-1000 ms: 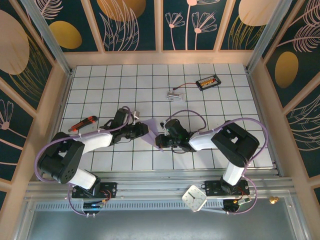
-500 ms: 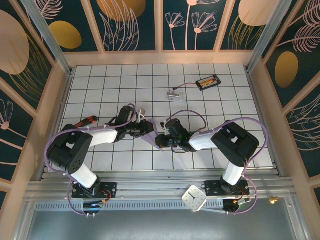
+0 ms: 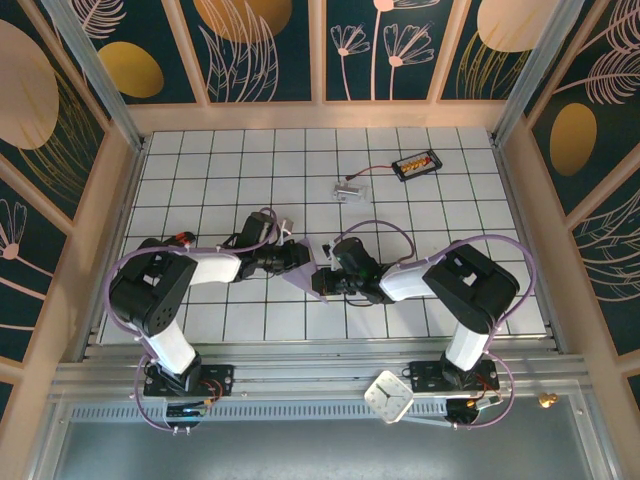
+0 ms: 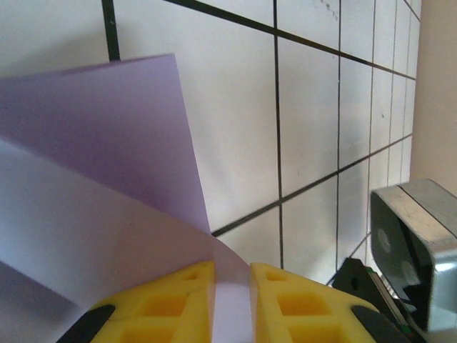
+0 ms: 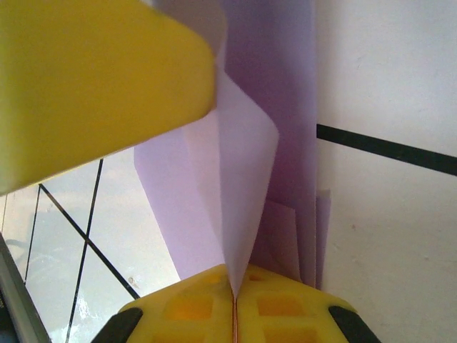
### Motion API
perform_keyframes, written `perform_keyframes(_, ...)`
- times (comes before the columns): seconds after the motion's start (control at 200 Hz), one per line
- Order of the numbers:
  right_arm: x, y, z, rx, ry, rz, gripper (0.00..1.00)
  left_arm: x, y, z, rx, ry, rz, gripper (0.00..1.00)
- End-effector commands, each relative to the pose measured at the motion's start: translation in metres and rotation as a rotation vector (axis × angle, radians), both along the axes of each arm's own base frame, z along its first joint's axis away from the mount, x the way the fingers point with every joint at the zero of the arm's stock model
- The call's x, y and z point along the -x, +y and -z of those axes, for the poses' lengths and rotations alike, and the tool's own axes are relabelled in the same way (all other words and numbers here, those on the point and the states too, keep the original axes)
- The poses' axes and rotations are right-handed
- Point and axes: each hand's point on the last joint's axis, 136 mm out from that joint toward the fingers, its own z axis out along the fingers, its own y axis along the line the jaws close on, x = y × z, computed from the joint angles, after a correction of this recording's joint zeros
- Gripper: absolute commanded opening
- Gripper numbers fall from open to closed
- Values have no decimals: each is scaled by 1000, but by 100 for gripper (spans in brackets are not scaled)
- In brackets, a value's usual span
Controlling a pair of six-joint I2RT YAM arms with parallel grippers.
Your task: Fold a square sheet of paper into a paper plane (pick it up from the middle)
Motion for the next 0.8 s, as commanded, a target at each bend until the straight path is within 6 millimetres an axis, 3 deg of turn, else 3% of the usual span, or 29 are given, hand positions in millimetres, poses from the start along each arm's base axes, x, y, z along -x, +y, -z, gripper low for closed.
perform_keyframes(0.0, 4, -11, 6, 13, 29, 16, 11, -11, -2, 2, -11, -39, 0, 21)
perform_keyframes(0.791, 8, -14, 6, -18, 60, 21, 9, -16, 11, 23, -68, -25, -15, 20)
